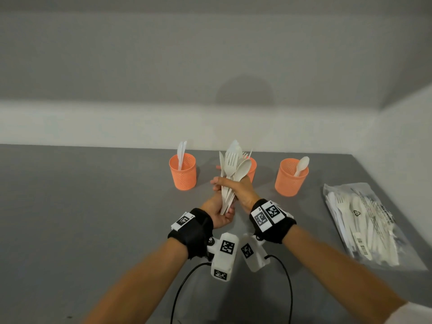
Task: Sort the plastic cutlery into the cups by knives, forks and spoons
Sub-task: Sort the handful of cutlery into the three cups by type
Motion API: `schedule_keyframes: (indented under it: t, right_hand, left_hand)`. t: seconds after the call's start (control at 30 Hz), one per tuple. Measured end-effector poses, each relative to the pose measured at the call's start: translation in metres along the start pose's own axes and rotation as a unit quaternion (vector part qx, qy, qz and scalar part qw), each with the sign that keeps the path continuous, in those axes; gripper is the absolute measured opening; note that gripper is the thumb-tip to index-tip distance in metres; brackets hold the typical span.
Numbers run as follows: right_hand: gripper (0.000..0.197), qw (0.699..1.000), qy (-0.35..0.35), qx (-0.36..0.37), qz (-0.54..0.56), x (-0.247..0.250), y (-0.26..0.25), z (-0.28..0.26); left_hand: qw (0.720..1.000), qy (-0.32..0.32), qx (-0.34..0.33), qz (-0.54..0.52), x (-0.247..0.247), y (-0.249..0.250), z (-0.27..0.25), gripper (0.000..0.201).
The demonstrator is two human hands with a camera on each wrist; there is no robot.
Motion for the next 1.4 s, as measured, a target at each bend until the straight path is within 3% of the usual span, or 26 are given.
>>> schedule_keyframes:
  t: [0.13, 0.23, 0.33, 0.43, 0.53, 0.67, 0.77, 0.83, 0.93, 1.0, 1.07, 1.1, 1.17, 1.27, 1.4]
  right_hand:
    - [0.011, 0.998, 0.036, -0.028, -0.046, 0.009, 0.006, 0.001]
    - [0.013, 0.994, 0.086, -0.041, -0.059, 0.026, 0.006, 0.007]
    - [0.018, 0.992, 0.086, -0.052, -0.080, 0.031, 0.005, 0.008]
    - [0.019, 0.993, 0.051, -0.058, -0.090, 0.017, 0.010, 0.000]
    - [0.012, 0.996, -0.018, -0.065, -0.052, 0.004, 0.011, -0.004]
    - [0.015, 0.969, -0.168, -0.160, 0.088, -0.023, 0.017, -0.025]
    - [0.023, 0.948, -0.226, -0.201, 0.099, -0.038, 0.020, -0.036]
    - [0.025, 0.960, -0.199, -0.197, 0.024, -0.031, 0.025, -0.031]
    - [0.011, 0.990, -0.009, -0.123, -0.074, 0.011, 0.023, -0.011]
    - [0.014, 0.977, 0.082, -0.067, -0.185, 0.041, 0.017, -0.003]
    - [0.007, 0.958, 0.096, -0.054, -0.267, 0.054, 0.015, -0.003]
    - [0.004, 0.948, 0.099, -0.055, -0.298, 0.058, 0.015, -0.004]
    - [0.020, 0.936, 0.099, -0.059, -0.334, 0.062, 0.018, -0.006]
    - [0.021, 0.935, 0.089, -0.034, -0.341, 0.055, 0.010, -0.007]
    - [0.023, 0.936, 0.060, 0.002, -0.346, 0.045, 0.000, -0.008]
  left_hand:
    - [1.000, -0.023, -0.011, 0.008, -0.006, -0.002, 0.000, 0.046]
    - [0.996, -0.071, -0.056, 0.026, -0.006, 0.004, -0.007, 0.036]
    - [0.984, -0.087, -0.082, 0.133, -0.012, 0.007, -0.017, 0.023]
    - [0.950, -0.020, -0.135, 0.279, -0.021, 0.014, -0.021, 0.020]
    - [0.952, 0.000, -0.156, 0.262, -0.019, 0.018, -0.021, 0.018]
    - [0.978, -0.100, -0.077, 0.169, -0.023, 0.003, -0.025, 0.039]
    - [0.976, -0.155, -0.034, 0.146, -0.032, -0.003, -0.033, 0.033]
    - [0.970, -0.114, -0.035, 0.213, -0.023, 0.000, -0.035, 0.023]
    - [0.941, -0.023, -0.029, 0.338, -0.001, 0.004, -0.036, 0.016]
    - [0.924, 0.065, -0.085, 0.366, 0.017, 0.025, -0.038, 0.029]
    - [0.911, 0.160, -0.214, 0.316, 0.028, 0.061, -0.053, 0.027]
    - [0.899, 0.182, -0.281, 0.281, 0.028, 0.076, -0.064, 0.022]
    - [0.870, 0.187, -0.369, 0.267, 0.013, 0.093, -0.079, 0.017]
    - [0.843, 0.188, -0.402, 0.303, -0.014, 0.096, -0.082, 0.020]
    - [0.834, 0.218, -0.410, 0.300, -0.023, 0.094, -0.070, 0.017]
Point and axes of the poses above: each hand's wrist, its own z-axis towards the middle knuckle, its own x-axis out of the back of the hand, y = z × x, the point moved 10 cm from there along z, towards the middle knuckle, and after that the axes turned 13 degrees about x, right-handed, at the moved point
